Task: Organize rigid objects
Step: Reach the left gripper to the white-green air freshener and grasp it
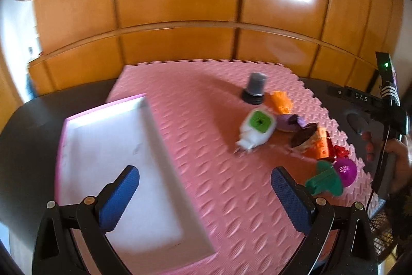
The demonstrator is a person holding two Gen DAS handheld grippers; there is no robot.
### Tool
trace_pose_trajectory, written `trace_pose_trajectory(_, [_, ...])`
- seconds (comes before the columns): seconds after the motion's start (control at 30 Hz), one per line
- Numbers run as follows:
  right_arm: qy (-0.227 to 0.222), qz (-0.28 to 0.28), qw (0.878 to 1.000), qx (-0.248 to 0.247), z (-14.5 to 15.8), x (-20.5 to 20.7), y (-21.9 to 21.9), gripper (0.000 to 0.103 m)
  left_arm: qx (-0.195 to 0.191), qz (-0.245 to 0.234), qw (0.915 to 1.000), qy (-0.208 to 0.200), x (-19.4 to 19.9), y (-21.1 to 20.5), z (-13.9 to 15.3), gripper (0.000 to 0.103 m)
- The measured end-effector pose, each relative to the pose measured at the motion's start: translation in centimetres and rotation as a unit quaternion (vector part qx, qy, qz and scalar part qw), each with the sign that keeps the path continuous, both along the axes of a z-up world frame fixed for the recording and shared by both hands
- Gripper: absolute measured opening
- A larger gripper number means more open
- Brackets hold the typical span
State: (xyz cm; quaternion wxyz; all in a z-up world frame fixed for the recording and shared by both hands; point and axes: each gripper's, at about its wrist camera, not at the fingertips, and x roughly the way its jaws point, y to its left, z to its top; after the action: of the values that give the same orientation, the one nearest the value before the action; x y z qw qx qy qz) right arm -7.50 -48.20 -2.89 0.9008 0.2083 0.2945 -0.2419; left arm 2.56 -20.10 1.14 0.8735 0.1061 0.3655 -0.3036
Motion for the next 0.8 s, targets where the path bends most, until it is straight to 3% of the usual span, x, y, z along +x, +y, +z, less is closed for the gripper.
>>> trace_pose_trajectory(0.17, [-0.012,-0.001,1.0,0.014,0.3,-0.4,-0.1,0.094,0.064,-0.017,0.9978,0.003,1.8,-4.9,-1.7,0.103])
trace_pose_trajectory(0.27, [-0.014,-0.002,1.0,0.024,0.2,-0.5,-0.5,0.094,0.083,-0.045,0.9955,0.002,2.4,-7.6,-2.8,0.103])
trace_pose_trajectory(0.63, [-0.015,0.0,0.999,0.04,0.2,-0.4,-0.8,0.094,0.114,-0.096,0.9886,0.019,5.7,-14.2,-5.9,0.099])
trace_pose_trajectory(0.73, [-0.015,0.0,0.999,0.044,0.1,-0.4,-0.9,0.094,0.116,-0.107,0.9867,0.039,6.6,-15.5,-7.3,0.071])
trace_pose_trajectory(0.77, [-0.014,0.0,0.999,0.044,0.1,-0.4,-1.0,0.094,0.113,-0.111,0.9861,0.051,6.8,-15.5,-7.5,0.054])
trace_pose_trajectory(0.8, [-0.014,-0.001,0.999,0.045,0.0,-0.4,-1.0,0.094,0.11,-0.109,0.9862,0.057,6.8,-15.6,-7.7,0.052])
